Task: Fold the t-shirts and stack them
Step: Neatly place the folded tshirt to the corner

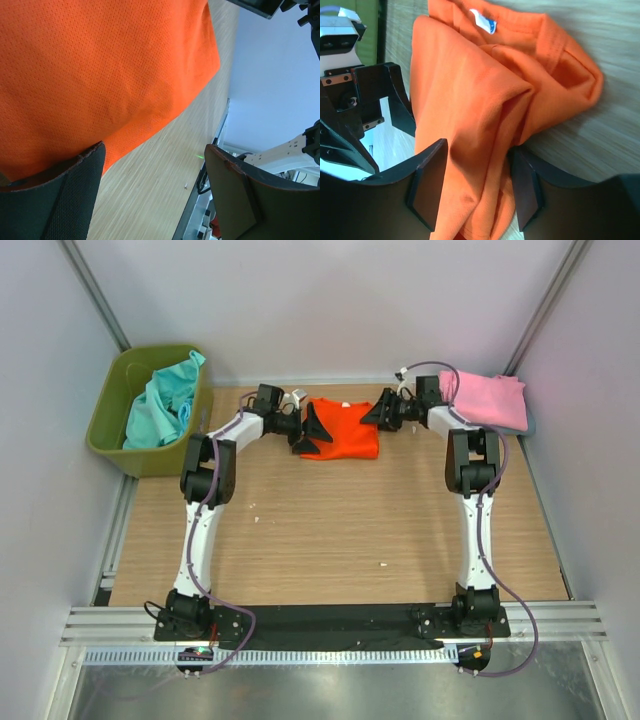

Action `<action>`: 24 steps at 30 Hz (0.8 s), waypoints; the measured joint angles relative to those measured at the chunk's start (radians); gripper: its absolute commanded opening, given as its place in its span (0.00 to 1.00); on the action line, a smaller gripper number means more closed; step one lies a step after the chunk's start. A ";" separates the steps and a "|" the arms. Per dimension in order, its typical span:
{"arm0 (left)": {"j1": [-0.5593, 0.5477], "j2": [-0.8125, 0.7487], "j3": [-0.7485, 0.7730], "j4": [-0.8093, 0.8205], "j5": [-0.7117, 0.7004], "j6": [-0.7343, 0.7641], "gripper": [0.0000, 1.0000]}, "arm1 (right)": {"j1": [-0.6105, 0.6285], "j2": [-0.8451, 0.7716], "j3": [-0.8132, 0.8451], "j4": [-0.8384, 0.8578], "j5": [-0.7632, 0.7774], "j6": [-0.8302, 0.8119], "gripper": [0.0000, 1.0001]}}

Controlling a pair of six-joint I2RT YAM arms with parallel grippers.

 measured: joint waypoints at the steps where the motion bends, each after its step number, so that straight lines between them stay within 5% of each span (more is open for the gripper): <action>1: 0.000 0.000 0.000 0.000 0.000 0.000 0.82 | 0.004 0.000 -0.002 -0.001 -0.002 0.000 0.50; 2: 0.000 0.000 0.000 0.000 0.000 0.000 0.82 | 0.009 0.000 -0.003 -0.003 -0.002 -0.002 0.29; 5: -0.002 0.000 0.000 0.000 0.000 0.000 0.82 | 0.023 0.000 -0.015 -0.044 0.032 -0.027 0.01; 11: -0.008 -0.004 0.046 -0.089 -0.054 0.072 0.87 | 0.023 -0.033 -0.007 -0.160 0.095 -0.111 0.01; 16: -0.014 -0.076 0.106 -0.285 -0.236 0.275 0.88 | -0.008 -0.064 0.089 -0.339 0.226 -0.277 0.01; 24: 0.070 -0.215 0.160 -0.565 -0.311 0.515 0.77 | -0.137 -0.167 0.193 -0.493 0.422 -0.542 0.01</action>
